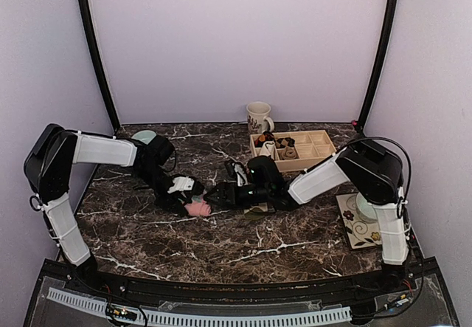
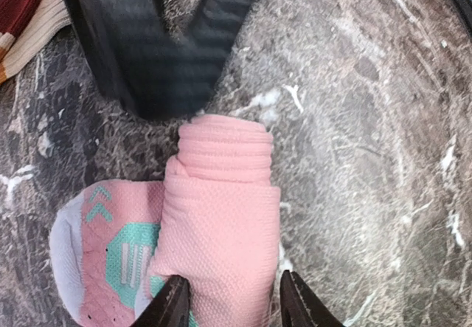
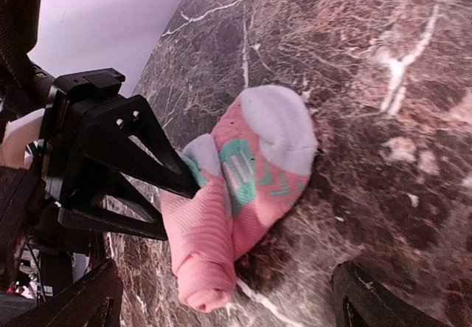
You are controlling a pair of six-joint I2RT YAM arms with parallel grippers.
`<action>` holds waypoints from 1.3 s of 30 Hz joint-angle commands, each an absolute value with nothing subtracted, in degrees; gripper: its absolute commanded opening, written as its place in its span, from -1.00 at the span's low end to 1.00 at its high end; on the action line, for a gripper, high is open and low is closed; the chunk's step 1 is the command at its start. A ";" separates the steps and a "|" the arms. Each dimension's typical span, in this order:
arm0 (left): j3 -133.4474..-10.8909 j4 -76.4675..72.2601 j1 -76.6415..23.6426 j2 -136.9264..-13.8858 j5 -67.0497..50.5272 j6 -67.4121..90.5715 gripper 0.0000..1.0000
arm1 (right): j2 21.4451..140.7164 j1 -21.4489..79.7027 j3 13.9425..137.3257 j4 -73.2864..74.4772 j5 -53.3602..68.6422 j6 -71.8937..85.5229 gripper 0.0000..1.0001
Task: Roll the socks
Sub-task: Roll the sock at the center of the board.
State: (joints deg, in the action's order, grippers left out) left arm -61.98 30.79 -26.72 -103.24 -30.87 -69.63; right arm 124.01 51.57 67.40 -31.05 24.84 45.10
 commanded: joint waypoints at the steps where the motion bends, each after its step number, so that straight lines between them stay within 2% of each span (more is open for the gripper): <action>1: -63.10 44.71 -26.71 -107.96 -34.34 -66.67 -0.11 | 118.82 50.44 59.45 -35.21 18.97 45.78 0.99; 6: -64.51 48.18 -26.07 -109.62 -37.82 -65.19 -0.10 | 110.67 50.26 48.53 -44.60 13.05 45.73 0.99; 9: -66.80 51.84 -25.44 -112.06 -40.49 -64.16 -0.10 | 103.31 52.81 45.20 -46.63 4.13 35.57 0.99; 14: -71.27 59.02 -25.04 -116.07 -44.45 -64.50 -0.10 | 95.16 59.53 48.02 -41.69 -16.37 14.27 0.99; 17: -73.55 61.80 -25.05 -117.90 -46.71 -64.49 -0.09 | 96.21 59.60 49.12 -38.26 -33.67 17.83 0.99; 20: -76.55 66.06 -25.03 -120.93 -49.10 -65.32 -0.03 | 98.75 59.04 48.63 -40.01 -31.31 11.20 0.99; 26: -77.70 66.17 -25.00 -123.93 -47.41 -63.62 -0.04 | 99.03 63.98 47.43 -39.15 -13.19 -3.66 0.99; 31: -76.76 63.30 -24.97 -123.73 -42.99 -61.63 -0.05 | 101.50 66.68 46.33 -38.52 0.87 -13.01 0.83; 39: -74.54 59.82 -25.03 -121.86 -37.79 -61.06 -0.05 | 113.96 69.24 56.58 -34.44 5.85 -25.54 0.69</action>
